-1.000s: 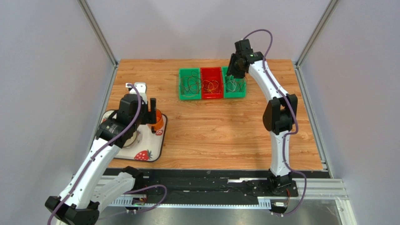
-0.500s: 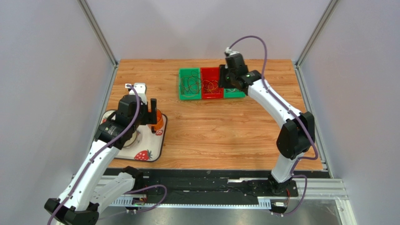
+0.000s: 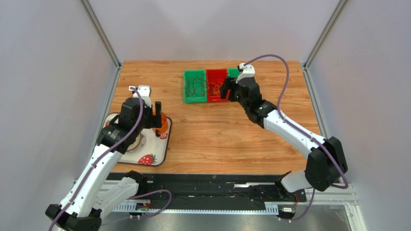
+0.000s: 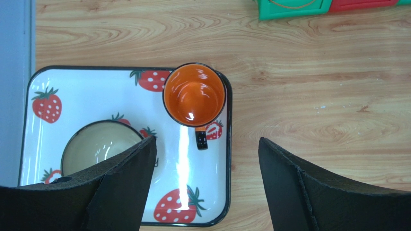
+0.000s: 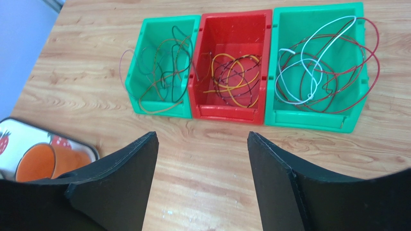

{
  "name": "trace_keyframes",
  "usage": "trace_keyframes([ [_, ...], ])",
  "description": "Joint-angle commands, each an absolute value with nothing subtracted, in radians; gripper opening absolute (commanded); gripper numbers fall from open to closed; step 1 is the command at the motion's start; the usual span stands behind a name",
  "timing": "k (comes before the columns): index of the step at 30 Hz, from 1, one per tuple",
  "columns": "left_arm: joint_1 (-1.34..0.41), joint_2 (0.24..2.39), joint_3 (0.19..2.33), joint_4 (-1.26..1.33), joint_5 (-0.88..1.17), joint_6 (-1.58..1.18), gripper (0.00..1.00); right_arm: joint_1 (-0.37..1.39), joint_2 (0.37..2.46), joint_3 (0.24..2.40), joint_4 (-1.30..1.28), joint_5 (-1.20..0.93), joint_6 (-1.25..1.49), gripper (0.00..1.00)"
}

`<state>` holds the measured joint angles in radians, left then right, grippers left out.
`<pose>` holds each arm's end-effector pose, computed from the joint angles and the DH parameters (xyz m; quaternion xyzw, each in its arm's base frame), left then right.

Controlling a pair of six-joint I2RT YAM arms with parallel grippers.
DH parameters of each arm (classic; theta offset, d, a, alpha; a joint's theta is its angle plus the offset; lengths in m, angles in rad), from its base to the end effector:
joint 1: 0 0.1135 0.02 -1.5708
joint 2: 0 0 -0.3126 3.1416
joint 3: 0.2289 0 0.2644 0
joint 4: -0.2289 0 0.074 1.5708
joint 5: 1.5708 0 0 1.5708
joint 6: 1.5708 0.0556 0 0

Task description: Untangle the cables

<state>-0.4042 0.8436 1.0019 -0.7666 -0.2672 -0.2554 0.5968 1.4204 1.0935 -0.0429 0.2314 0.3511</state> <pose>0.1545 -0.0501 0.3739 0.0038 0.8807 -0.0369 0.4723 0.3014 0.1894 0.3504 -0.0357 0.8214 0.1714 0.5429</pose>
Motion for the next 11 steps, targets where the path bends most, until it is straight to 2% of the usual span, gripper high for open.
trace_keyframes([
  [1,-0.402,0.833,1.000,-0.749,-0.265,-0.241,0.85,0.598,1.476,1.187,0.006,0.327,0.380,0.72],
  [11,-0.403,0.831,1.000,-0.750,-0.272,-0.239,0.85,0.600,1.511,1.250,-0.057,0.276,0.376,0.71],
])
